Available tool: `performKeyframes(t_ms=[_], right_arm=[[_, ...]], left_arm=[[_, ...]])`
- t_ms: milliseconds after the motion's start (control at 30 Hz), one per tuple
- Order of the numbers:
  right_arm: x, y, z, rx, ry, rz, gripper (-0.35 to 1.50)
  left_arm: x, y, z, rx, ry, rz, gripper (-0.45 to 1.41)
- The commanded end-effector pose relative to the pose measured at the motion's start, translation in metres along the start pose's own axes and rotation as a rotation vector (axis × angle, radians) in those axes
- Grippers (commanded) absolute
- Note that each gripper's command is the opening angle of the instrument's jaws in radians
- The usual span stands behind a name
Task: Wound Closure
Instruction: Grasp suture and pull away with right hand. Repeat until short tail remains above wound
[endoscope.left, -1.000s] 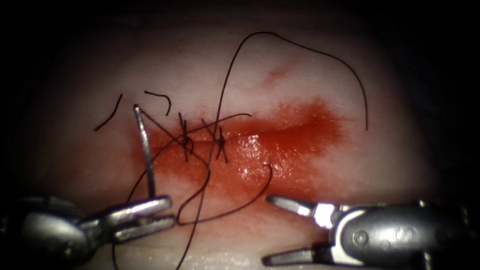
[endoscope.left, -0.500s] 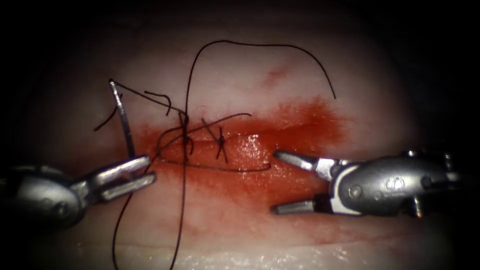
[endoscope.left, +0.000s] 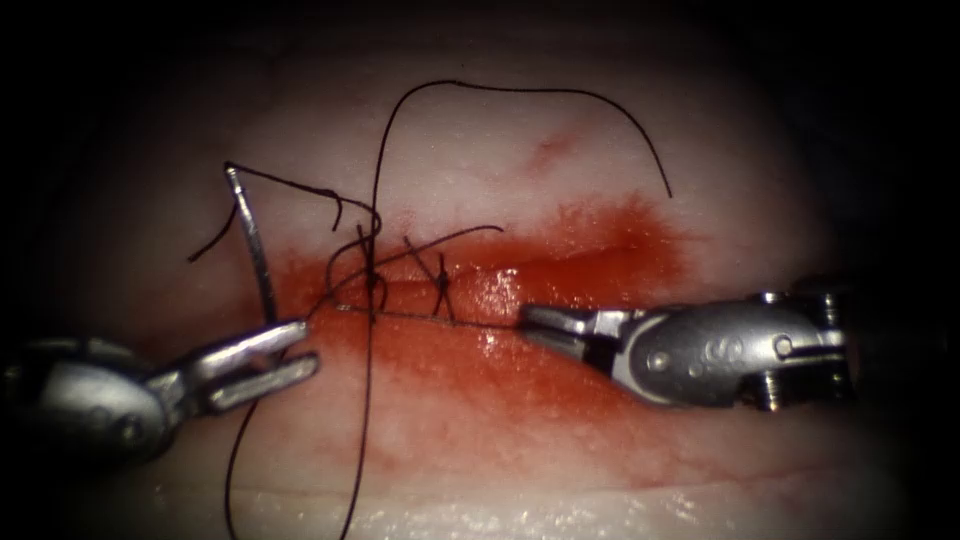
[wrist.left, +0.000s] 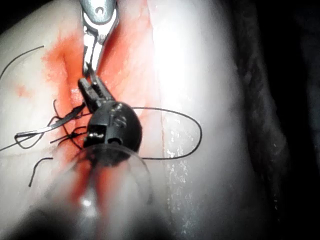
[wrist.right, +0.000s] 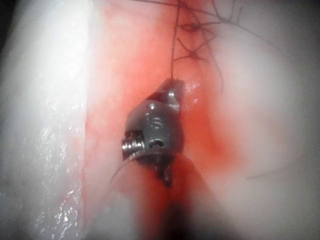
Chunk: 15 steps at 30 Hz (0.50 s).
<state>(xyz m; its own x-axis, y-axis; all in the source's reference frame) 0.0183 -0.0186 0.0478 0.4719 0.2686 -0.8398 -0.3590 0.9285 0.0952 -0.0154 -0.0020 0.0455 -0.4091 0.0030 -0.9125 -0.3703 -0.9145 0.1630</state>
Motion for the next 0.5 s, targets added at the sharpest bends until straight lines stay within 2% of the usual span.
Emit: performKeyframes(t_ms=[33,133,267,500], right_arm=[[-0.0001,-0.0006,0.0000,0.000,-0.010,0.041,-0.35],[0.0001,-0.0010,-0.0007,0.001,-0.028,0.051,-0.35],[0.0012,-0.0030,-0.0025,0.017,-0.044,0.057,-0.35],[0.0045,-0.0091,-0.0058,0.043,-0.031,0.059,-0.35]], left_arm=[[-0.0003,0.0004,0.0006,0.000,0.001,0.000,-0.45],[-0.0003,0.0004,0.0006,-0.001,0.001,0.000,-0.45],[-0.0003,0.0004,0.0008,-0.003,0.002,-0.005,-0.45],[-0.0003,0.0011,0.0012,-0.016,0.003,-0.004,-0.45]])
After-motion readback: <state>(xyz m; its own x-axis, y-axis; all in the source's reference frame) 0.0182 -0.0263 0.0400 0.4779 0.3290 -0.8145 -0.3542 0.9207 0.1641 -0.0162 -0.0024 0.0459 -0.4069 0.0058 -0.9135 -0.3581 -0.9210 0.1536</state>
